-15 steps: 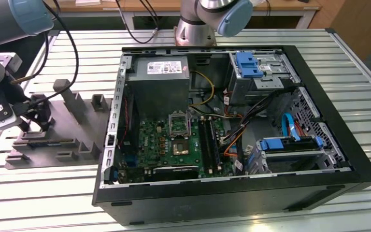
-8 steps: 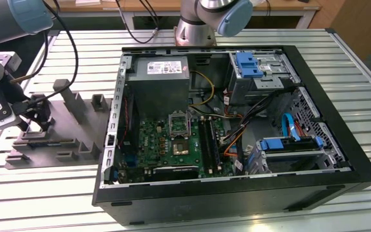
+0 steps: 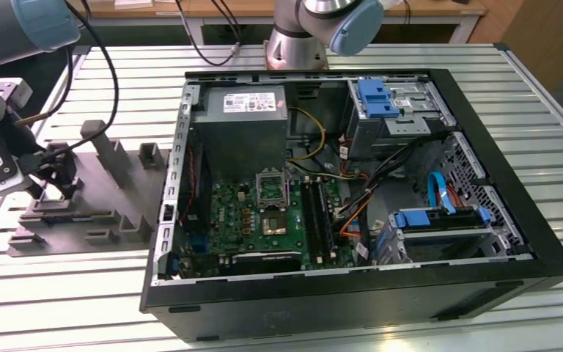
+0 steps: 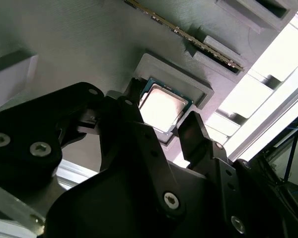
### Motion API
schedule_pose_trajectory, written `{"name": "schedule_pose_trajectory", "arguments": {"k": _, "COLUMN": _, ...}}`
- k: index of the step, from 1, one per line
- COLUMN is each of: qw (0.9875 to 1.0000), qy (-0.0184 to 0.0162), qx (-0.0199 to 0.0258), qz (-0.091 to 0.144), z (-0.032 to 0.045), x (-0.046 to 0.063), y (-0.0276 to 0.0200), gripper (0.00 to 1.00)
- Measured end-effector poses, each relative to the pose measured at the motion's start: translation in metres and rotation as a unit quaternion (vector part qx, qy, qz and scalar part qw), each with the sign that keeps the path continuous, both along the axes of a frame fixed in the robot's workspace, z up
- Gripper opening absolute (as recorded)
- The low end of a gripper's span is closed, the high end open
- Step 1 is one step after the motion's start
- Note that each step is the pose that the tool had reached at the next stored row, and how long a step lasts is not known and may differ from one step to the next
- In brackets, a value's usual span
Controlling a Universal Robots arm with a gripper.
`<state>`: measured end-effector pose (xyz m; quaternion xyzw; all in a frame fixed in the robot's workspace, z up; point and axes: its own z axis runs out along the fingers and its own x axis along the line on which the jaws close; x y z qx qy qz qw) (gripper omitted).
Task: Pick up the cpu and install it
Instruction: 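Pick up the cpu and move it towards the insertion slot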
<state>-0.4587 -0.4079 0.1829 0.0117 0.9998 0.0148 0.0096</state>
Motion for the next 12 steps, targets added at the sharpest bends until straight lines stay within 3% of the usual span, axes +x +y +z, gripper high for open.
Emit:
{"name": "schedule_pose_trajectory", "arguments": {"k": 2, "qw": 1.0000, "qy": 0.0001, "qx": 0.0000, "qz": 0.000, "z": -0.0001, "x": 0.0000, "y": 0.0000, "gripper": 0.56}}
{"name": "schedule_pose_trajectory", "arguments": {"k": 3, "qw": 1.0000, "qy": 0.0001, "qx": -0.0001, "qz": 0.000, "z": -0.0002, "x": 0.0000, "y": 0.0000, "gripper": 0.49}}
{"name": "schedule_pose_trajectory", "arguments": {"k": 12, "qw": 1.0000, "qy": 0.0000, "qx": 0.0000, "qz": 0.000, "z": -0.0005, "x": 0.0000, "y": 0.0000, "gripper": 0.47}}
